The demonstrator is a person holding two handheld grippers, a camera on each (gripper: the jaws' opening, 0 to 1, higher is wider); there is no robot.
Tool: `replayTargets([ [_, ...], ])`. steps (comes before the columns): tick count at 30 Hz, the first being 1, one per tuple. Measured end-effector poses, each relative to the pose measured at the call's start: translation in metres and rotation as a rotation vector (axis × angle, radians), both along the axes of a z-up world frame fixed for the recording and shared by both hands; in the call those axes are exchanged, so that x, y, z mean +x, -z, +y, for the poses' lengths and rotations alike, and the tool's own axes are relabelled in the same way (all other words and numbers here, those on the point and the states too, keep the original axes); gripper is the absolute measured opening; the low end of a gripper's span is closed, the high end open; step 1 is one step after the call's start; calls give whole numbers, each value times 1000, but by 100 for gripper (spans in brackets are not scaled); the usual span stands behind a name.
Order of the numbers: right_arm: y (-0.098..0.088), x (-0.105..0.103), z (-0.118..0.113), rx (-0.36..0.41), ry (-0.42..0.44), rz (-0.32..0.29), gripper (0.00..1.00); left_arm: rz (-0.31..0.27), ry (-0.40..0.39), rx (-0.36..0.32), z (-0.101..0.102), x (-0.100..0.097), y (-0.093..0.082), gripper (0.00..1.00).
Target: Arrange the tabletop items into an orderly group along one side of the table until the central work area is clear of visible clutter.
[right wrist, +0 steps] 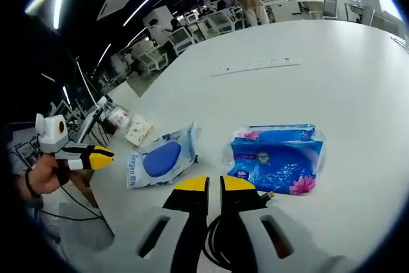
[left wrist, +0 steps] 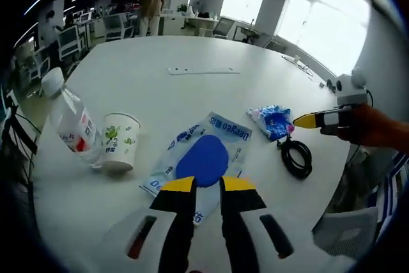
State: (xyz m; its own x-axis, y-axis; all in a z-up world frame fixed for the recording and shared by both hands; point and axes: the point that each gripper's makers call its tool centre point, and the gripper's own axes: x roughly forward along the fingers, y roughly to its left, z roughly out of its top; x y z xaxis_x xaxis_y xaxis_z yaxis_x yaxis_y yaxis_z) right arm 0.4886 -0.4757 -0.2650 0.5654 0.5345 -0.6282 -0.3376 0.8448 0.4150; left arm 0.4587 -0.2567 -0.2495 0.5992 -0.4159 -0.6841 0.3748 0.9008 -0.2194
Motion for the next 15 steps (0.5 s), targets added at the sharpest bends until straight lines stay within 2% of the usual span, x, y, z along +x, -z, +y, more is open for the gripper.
replayTargets([
  [7,-1,-8,13,-2,-15,-1,4,10,-4,-3,11,-7,7,12],
  [15,-2,-13,21,-6,-25,-4,4,11,-13,-8,21,-14,8,12],
])
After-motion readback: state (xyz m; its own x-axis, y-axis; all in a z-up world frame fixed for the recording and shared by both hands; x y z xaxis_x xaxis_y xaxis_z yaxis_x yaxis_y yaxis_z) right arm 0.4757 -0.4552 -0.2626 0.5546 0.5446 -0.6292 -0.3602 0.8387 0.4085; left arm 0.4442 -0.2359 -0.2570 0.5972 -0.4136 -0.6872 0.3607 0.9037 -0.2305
